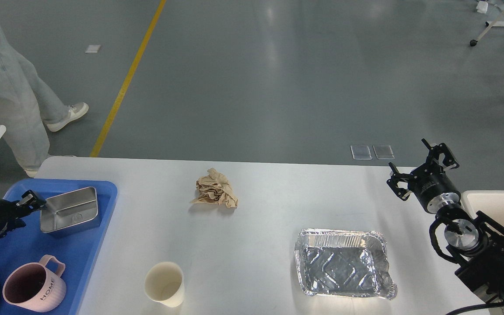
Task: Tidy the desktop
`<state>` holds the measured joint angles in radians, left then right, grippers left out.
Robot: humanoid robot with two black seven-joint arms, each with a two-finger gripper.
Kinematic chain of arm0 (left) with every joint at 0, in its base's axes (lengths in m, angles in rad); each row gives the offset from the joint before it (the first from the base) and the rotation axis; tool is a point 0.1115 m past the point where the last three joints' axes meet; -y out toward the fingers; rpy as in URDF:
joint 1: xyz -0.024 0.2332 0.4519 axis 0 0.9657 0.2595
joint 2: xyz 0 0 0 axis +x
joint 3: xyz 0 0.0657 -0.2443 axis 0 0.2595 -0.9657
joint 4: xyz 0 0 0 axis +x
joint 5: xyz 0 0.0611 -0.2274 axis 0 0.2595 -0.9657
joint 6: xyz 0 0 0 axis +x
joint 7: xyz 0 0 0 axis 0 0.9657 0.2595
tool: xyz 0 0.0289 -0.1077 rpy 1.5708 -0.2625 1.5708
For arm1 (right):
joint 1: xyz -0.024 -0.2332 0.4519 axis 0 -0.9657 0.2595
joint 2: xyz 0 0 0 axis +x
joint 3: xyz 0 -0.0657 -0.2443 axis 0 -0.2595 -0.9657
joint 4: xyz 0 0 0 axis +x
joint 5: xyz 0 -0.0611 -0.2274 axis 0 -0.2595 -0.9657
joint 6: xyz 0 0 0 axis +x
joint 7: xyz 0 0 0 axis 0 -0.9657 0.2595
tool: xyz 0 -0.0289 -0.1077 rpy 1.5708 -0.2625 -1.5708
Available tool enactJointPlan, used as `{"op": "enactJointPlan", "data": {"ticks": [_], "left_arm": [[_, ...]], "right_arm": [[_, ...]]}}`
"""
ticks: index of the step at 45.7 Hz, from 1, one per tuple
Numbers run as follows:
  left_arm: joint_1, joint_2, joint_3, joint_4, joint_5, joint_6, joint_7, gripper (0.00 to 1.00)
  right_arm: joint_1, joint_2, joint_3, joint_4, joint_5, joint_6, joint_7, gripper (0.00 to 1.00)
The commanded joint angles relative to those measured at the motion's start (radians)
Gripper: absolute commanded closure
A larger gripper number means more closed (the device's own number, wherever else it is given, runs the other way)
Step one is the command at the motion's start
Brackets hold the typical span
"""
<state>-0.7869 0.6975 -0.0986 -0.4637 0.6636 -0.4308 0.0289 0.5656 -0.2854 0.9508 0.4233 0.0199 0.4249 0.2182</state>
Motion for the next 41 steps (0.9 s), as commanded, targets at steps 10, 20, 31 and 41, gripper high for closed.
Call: {"op": "enactJointPlan", "data": {"ticks": [10, 20, 31, 41], "left_arm": [[0.000, 0.022, -0.062, -0.010, -0.052, -0.075, -0.356, 0.04], [0.006, 0.022, -0.272, -0.015, -0.154, -0.078, -0.346, 0.04], [0.006, 0.022, -0.527, -0.012, -0.260, -0.069, -0.345, 0.04], [0.023, -0.015, -0.662, -0.010, -0.331, -0.157, -0.371, 0.03]], "right_arm": [[0.008, -0.001, 0.000, 0.002, 0.000, 0.000, 0.000, 0.00], [0.014, -0.004, 0.000, 0.003, 0.000, 0.000, 0.000, 0.00], [0.023, -0.008, 0.000, 0.003, 0.000, 0.000, -0.002, 0.00], [0.040, -0.020, -0.001, 0.005, 0.000, -0.003, -0.003, 0.00]]}}
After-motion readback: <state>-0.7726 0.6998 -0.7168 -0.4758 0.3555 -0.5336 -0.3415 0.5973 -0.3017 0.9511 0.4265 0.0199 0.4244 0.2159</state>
